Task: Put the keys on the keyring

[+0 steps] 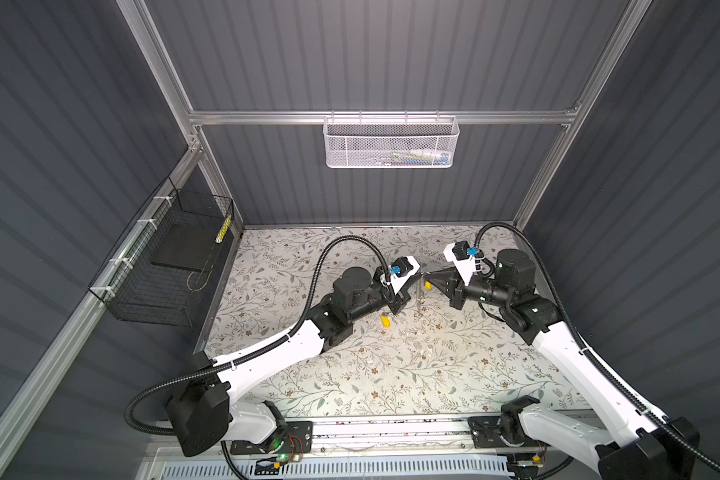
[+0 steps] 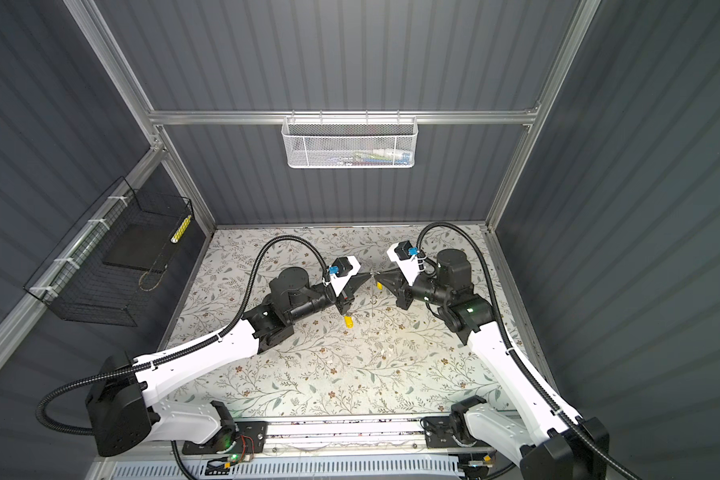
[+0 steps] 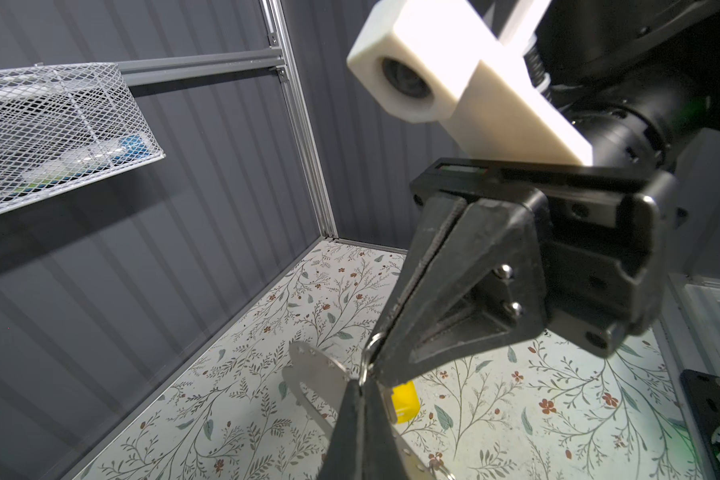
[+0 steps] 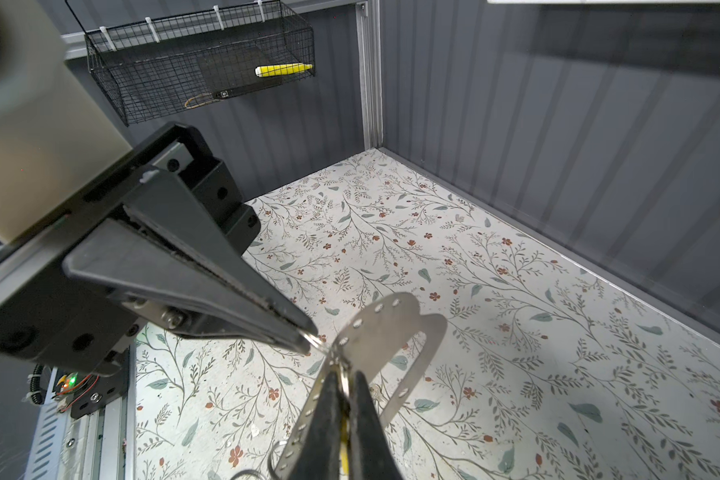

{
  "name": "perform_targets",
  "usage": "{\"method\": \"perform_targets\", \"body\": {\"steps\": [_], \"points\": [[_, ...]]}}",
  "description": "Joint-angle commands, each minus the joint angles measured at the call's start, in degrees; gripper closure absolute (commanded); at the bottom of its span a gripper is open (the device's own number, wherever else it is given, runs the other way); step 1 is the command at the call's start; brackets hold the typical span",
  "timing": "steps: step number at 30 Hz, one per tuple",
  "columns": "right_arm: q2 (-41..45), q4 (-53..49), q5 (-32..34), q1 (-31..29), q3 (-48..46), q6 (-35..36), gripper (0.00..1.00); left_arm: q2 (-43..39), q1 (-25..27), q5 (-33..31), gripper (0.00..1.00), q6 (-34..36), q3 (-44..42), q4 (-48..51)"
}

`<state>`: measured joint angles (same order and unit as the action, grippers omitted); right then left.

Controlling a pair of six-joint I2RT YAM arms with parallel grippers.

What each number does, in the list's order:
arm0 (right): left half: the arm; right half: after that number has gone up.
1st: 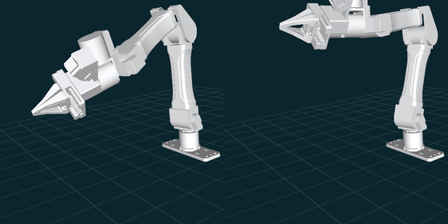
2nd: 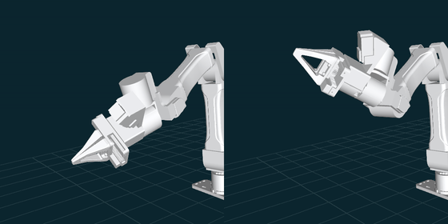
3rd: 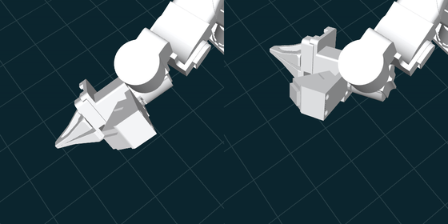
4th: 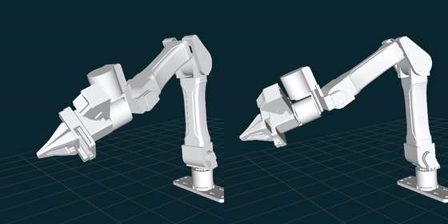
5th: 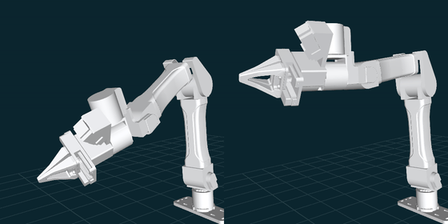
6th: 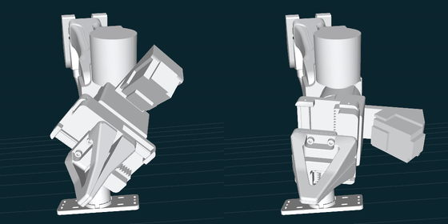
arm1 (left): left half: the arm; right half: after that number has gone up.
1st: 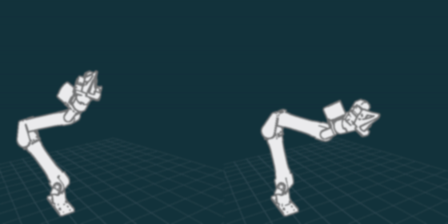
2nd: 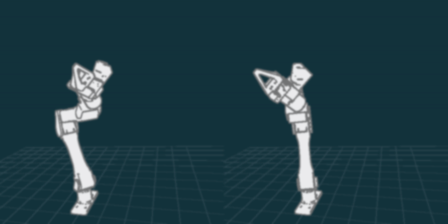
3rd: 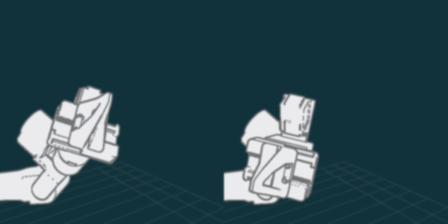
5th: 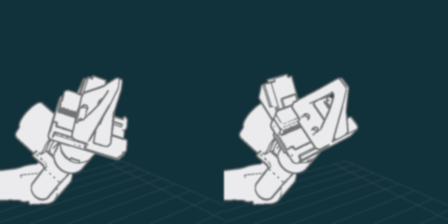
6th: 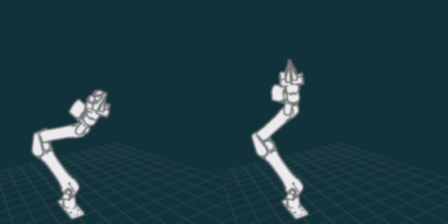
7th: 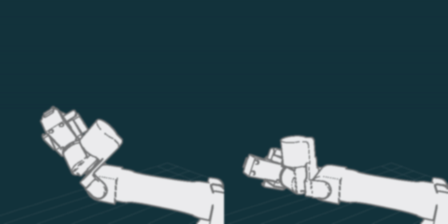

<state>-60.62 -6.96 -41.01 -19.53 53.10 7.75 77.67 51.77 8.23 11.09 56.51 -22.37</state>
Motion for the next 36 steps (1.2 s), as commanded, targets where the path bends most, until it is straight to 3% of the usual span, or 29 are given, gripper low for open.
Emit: {"method": "perform_targets", "body": {"steps": [1, 33, 36], "points": [[-1.0, -3.4, -5.2, -0.7, 0.5, 2.5, 0.95, -2.3, -0.2, 2.2, 1.0, -1.9, -0.2, -6.0], [-5.5, -5.8, -18.1, -0.7, 2.4, 6.0, 0.99, -3.2, -1.6, 6.8, 1.0, -5.9, -3.3, -12.8], [-5.6, -6.0, -18.7, -0.6, 2.3, 6.4, 0.96, -3.5, -2.0, 6.9, 1.0, -6.5, -4.0, -14.1]]}}
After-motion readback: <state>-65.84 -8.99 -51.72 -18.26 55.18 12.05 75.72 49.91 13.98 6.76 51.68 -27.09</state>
